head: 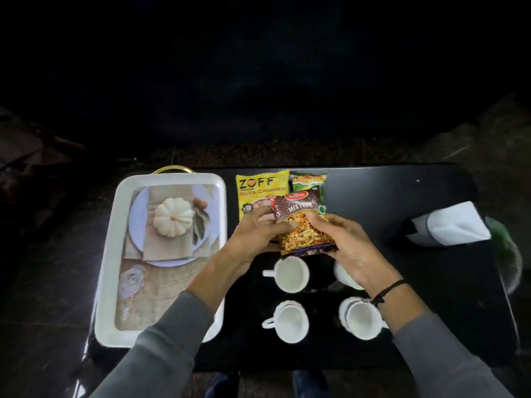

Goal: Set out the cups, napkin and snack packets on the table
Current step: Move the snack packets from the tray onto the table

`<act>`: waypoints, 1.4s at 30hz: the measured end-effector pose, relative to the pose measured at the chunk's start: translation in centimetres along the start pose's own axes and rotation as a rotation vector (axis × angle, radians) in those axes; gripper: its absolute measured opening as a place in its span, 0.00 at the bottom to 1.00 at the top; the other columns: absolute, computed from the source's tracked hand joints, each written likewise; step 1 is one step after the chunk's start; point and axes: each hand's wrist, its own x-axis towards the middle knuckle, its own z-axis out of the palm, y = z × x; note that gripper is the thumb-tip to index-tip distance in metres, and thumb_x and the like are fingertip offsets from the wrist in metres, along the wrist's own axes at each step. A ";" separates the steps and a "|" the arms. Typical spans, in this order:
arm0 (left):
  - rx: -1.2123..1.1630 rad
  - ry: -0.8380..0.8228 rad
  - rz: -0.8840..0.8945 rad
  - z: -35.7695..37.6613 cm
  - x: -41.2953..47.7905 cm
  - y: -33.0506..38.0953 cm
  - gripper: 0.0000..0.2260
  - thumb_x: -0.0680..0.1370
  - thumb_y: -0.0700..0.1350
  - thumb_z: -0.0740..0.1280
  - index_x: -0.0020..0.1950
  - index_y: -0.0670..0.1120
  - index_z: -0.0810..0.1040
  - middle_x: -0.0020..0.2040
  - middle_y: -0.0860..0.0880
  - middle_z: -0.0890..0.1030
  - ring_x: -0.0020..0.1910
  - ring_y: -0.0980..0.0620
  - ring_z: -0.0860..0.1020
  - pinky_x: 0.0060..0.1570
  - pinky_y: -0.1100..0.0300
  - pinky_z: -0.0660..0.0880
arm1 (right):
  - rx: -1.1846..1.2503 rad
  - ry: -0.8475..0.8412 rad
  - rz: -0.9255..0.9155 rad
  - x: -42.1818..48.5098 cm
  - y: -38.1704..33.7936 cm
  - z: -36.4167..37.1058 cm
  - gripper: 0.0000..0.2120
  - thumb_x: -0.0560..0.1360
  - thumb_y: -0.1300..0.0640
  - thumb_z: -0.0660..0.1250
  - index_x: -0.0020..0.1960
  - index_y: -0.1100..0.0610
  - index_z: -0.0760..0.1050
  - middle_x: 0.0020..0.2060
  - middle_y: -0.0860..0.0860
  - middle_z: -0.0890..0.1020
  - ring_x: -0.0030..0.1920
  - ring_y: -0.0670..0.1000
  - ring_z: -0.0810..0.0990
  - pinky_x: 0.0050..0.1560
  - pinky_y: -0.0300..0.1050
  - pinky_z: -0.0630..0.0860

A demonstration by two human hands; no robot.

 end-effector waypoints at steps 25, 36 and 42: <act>0.691 0.302 0.201 14.4 10.4 -0.4 0.19 0.79 0.42 0.72 0.69 0.43 0.75 0.52 0.48 0.81 0.51 0.53 0.79 0.51 0.62 0.75 | -0.604 0.315 -0.244 8.2 -1.6 -11.4 0.13 0.80 0.46 0.66 0.54 0.55 0.80 0.46 0.52 0.86 0.47 0.51 0.84 0.47 0.47 0.80; 0.812 0.411 0.272 14.6 9.8 -0.3 0.14 0.79 0.43 0.72 0.63 0.40 0.78 0.48 0.45 0.84 0.46 0.48 0.84 0.46 0.55 0.82 | -0.742 0.309 -0.213 7.5 -2.8 -10.2 0.17 0.79 0.48 0.68 0.61 0.60 0.77 0.57 0.56 0.82 0.59 0.56 0.80 0.61 0.57 0.77; 0.851 0.428 0.328 14.3 8.8 -0.1 0.06 0.80 0.42 0.68 0.54 0.42 0.81 0.45 0.47 0.85 0.43 0.50 0.83 0.45 0.54 0.82 | -0.835 0.382 -0.350 6.0 -2.3 -9.1 0.20 0.79 0.55 0.69 0.67 0.62 0.69 0.61 0.57 0.76 0.63 0.56 0.76 0.60 0.46 0.73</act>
